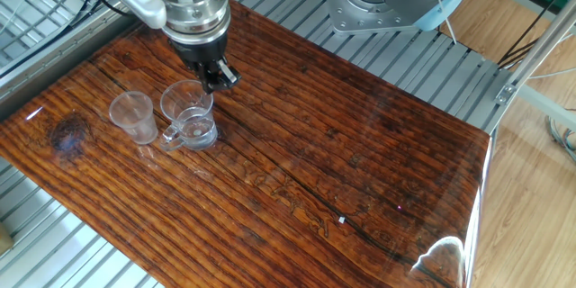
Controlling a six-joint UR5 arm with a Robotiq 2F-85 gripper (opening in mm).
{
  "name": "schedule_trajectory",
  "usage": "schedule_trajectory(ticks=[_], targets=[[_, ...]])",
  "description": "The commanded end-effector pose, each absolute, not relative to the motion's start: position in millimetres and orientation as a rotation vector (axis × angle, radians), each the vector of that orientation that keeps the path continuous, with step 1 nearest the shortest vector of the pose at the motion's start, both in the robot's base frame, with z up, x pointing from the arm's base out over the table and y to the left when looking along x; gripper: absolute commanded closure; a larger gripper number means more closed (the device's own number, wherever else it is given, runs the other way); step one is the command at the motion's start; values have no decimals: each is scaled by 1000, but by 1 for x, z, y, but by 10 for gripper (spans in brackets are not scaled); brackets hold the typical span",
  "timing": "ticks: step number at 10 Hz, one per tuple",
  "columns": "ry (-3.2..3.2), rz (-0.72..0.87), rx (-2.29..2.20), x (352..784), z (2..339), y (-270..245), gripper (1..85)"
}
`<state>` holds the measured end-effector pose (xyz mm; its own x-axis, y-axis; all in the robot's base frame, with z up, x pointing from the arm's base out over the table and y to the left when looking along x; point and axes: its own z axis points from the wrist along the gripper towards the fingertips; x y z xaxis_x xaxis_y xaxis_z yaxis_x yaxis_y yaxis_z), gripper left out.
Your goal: Pour the water from one cup into another empty cup
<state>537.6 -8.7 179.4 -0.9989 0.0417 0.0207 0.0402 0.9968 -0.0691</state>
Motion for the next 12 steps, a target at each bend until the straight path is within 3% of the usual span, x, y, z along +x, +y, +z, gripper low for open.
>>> schedule_trajectory(ticks=[1, 7, 10, 12], targets=[[-3145, 51, -98, 545, 180, 0, 840], [-3211, -16, -124, 563, 180, 10, 840], [-3129, 172, -48, 541, 181, -20, 840], [-3157, 7, -105, 548, 180, 7, 840]])
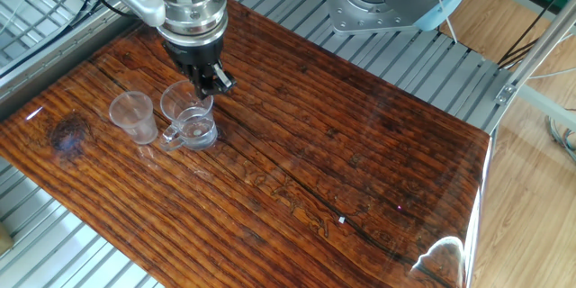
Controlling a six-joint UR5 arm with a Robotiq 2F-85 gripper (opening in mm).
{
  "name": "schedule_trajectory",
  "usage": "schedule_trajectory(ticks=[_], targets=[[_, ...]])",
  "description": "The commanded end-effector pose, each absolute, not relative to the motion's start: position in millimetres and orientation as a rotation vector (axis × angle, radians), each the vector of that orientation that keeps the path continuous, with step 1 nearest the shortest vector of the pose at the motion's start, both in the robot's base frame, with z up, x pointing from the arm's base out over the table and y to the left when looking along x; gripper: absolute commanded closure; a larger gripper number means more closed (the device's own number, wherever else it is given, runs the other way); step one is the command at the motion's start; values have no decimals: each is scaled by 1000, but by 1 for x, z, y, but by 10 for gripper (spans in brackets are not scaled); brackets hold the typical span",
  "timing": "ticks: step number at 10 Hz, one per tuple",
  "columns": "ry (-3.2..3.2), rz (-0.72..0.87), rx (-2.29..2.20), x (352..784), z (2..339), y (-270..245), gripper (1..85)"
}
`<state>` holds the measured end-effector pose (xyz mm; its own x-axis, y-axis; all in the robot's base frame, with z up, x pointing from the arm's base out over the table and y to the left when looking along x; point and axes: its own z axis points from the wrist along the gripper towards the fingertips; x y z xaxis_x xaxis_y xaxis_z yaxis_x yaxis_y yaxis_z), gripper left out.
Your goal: Pour the water from one cup into another empty cup
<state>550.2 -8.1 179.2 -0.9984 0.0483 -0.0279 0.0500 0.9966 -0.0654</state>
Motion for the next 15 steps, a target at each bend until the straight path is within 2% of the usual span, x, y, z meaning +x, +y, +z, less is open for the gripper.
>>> schedule_trajectory(ticks=[1, 4, 8, 12, 15], targets=[[3112, 37, 121, 551, 180, 14, 840], [3092, -25, 95, 556, 180, 4, 840], [3108, -2, 87, 567, 181, -1, 840], [3061, -3, 54, 625, 185, -16, 840], [3075, 8, 52, 657, 163, -24, 840]])
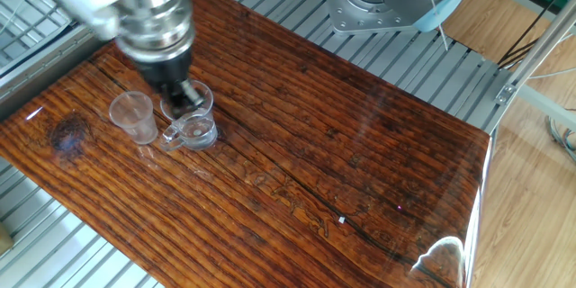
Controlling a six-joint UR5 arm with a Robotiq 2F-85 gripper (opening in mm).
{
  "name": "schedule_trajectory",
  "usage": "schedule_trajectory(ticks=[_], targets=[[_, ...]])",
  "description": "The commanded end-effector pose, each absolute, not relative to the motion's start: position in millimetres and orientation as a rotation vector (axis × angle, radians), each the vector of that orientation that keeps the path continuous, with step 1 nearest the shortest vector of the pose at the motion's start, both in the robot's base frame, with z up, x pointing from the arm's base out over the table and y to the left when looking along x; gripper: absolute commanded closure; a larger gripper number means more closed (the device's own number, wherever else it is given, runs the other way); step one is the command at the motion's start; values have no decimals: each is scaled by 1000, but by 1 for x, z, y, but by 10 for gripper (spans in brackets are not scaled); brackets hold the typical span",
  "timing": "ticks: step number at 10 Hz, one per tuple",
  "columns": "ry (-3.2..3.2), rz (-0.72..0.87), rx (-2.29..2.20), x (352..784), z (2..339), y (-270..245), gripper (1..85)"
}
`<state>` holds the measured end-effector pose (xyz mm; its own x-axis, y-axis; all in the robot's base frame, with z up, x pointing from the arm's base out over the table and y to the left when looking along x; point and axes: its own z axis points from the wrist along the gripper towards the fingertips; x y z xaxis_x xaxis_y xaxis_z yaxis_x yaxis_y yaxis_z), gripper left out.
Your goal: Pour the water from one cup into another empty cup
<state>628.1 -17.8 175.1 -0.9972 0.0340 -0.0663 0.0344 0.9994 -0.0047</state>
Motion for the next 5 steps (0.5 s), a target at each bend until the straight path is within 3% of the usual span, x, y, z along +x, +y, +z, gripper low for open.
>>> schedule_trajectory(ticks=[1, 3, 5], targets=[[3083, -47, 37, 664, 154, -37, 840], [3113, -110, 30, 668, 142, -53, 840], [3133, -68, 32, 674, 129, -53, 827]])
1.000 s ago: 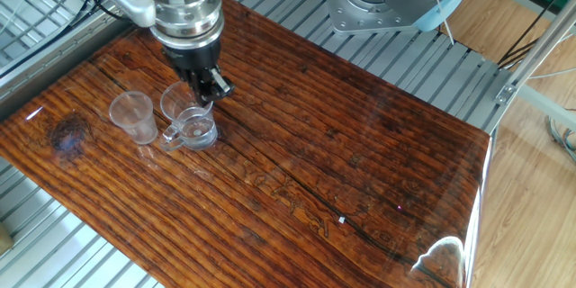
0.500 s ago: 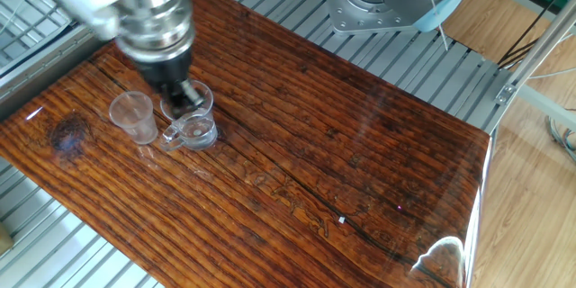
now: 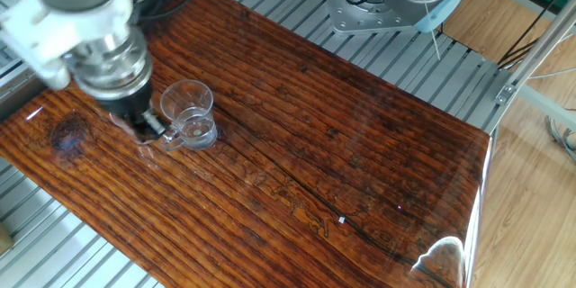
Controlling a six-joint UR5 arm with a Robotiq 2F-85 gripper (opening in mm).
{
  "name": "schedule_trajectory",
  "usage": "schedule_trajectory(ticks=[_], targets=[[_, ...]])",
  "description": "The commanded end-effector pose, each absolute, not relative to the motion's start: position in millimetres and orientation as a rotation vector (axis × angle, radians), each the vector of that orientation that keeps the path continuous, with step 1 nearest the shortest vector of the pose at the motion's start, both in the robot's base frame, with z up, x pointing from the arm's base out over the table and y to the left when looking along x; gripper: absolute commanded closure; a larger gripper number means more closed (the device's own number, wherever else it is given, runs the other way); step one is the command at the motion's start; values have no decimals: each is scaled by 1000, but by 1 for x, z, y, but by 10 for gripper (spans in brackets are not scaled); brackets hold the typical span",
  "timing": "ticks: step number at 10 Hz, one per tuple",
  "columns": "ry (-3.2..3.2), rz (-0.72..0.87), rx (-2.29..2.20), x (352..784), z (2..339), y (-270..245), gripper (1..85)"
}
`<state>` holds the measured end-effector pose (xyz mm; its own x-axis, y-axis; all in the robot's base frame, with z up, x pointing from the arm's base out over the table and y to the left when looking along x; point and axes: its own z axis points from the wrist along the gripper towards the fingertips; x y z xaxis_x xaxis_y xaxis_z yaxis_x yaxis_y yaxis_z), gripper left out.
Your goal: Pour the water from one cup into another empty cup
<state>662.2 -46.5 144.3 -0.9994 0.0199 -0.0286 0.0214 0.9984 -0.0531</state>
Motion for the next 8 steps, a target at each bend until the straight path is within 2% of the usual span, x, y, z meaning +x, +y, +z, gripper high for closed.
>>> schedule_trajectory(ticks=[1, 2, 4, 5, 8], targets=[[3123, -68, 41, 680, 125, -56, 827], [3129, -44, 73, 683, 120, -56, 810], [3148, -8, 88, 677, 112, -55, 650], [3164, -2, 99, 671, 109, -53, 633], [3156, 22, 122, 665, 104, -37, 513]])
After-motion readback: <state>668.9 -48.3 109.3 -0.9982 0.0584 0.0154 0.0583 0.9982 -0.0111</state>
